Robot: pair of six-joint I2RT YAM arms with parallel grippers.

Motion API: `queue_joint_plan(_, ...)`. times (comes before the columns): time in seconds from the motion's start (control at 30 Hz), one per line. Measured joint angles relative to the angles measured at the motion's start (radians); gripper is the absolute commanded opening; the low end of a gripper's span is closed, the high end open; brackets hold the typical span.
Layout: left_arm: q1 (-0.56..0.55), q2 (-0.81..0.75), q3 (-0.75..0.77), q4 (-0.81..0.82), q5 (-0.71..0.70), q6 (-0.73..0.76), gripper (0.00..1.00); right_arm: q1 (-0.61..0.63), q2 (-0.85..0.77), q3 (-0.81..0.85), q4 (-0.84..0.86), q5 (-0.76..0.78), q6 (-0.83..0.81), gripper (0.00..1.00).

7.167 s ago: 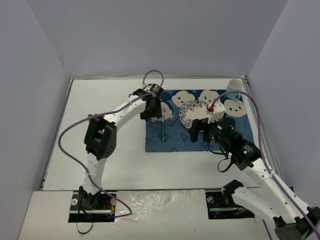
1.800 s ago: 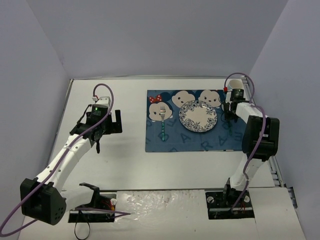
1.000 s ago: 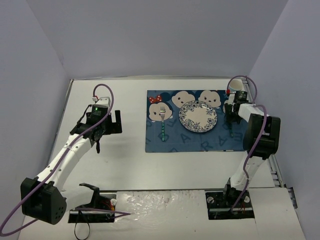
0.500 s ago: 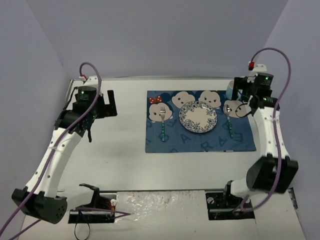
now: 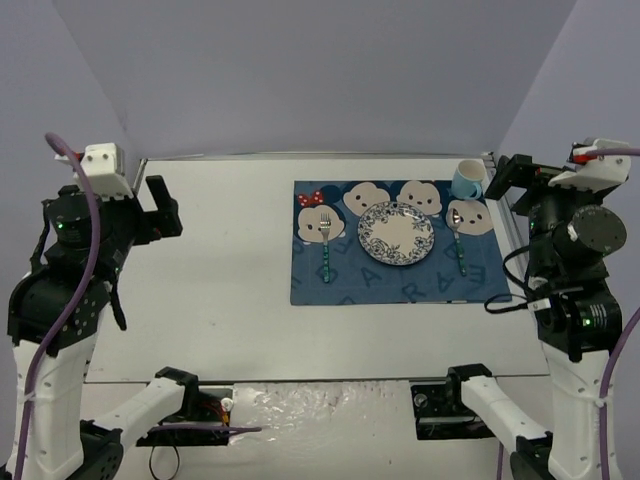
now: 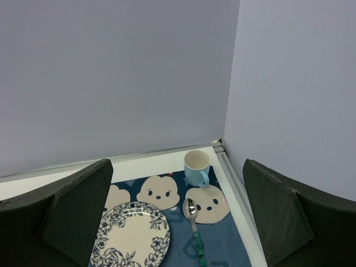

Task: Set the dinner table for one person

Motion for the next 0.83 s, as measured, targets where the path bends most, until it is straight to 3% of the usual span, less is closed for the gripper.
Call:
queue_joint_plan(0.3, 0.000, -0.097, 0.027, -0.035, -0.038, 0.017, 0.97, 0.075, -0.189, -0.105, -0.030, 0.101, -0.003, 1.00)
queue_joint_plan(0.83, -0.004, -0.072, -0.069, -0.022, -0.037, 0.003, 0.97, 0.101, -0.216, -0.114, -0.029, 0.185, 0.005, 1.00)
